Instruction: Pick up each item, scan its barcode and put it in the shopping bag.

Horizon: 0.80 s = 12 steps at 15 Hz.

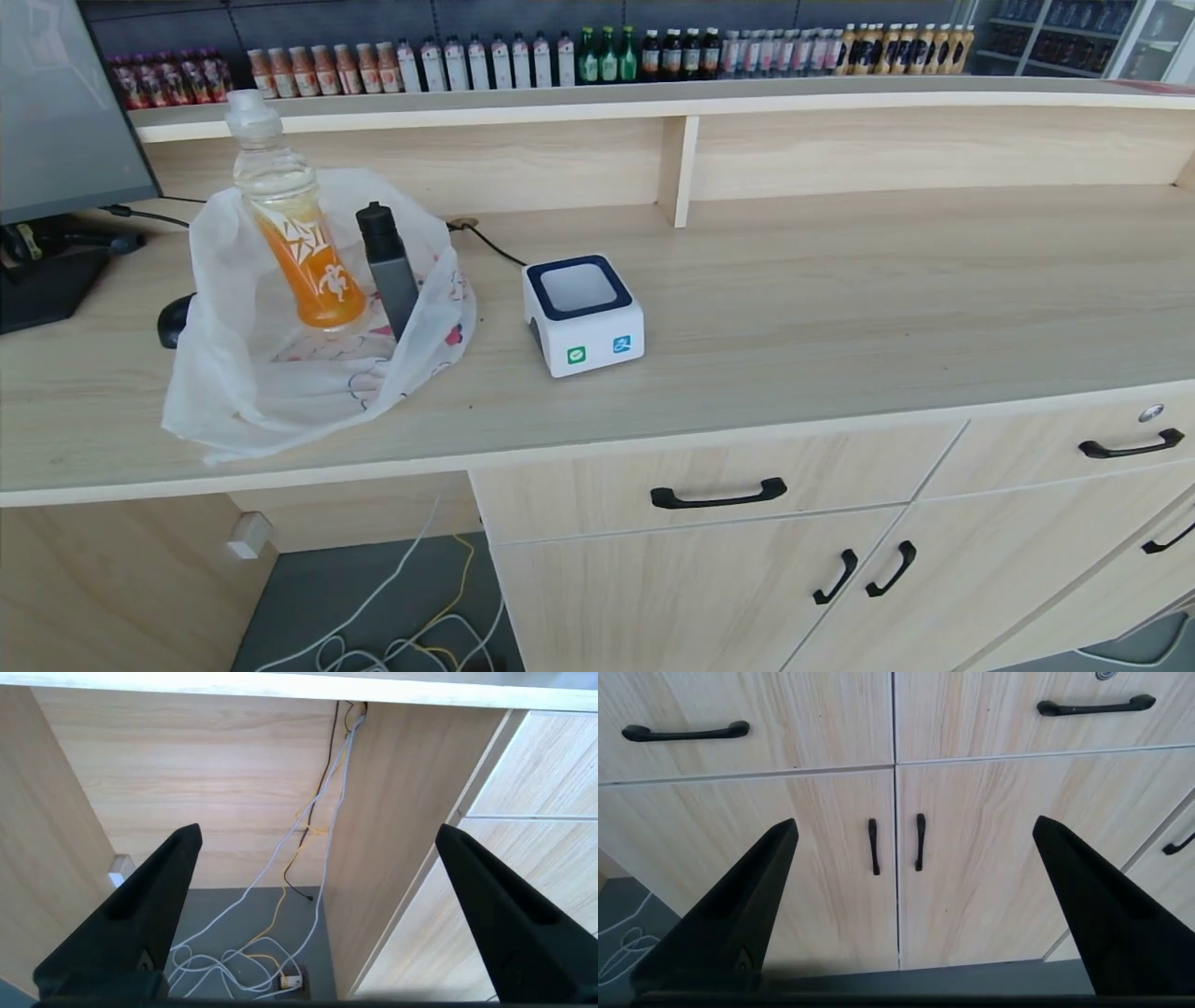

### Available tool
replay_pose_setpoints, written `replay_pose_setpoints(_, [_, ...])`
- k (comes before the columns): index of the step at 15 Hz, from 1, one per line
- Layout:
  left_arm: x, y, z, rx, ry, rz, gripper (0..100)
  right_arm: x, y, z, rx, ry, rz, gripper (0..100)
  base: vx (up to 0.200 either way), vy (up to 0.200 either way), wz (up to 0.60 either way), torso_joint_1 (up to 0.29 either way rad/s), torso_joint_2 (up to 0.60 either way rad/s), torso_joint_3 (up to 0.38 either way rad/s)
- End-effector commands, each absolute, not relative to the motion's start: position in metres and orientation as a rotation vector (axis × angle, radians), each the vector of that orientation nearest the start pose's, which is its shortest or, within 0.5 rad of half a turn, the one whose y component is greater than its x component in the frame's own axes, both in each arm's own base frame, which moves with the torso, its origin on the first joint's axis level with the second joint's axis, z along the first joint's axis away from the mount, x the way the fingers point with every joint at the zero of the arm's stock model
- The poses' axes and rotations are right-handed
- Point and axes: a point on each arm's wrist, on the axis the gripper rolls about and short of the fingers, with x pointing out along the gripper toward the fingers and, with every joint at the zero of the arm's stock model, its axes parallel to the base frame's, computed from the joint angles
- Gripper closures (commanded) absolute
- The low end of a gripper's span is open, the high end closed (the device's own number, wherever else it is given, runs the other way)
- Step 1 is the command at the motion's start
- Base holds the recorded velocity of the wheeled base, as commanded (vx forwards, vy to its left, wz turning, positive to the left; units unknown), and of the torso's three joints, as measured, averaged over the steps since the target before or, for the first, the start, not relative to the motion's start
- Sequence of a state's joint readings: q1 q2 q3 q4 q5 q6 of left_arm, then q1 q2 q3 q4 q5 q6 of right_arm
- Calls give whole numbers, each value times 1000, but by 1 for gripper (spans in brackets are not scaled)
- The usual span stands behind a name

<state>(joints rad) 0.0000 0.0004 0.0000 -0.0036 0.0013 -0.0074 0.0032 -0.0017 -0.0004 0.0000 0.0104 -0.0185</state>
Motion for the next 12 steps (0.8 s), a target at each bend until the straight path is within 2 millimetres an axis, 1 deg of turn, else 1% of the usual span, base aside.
replay_pose_setpoints(1, [-23,0,76,-8,-5,2,0,-23,0,75,-18,0,14,0,0,0,0,0,0,0])
replay_pose_setpoints(12, [-23,0,76,-2,-5,2,0,-23,0,75,-23,0,14,0,0,0,0,0,0,0])
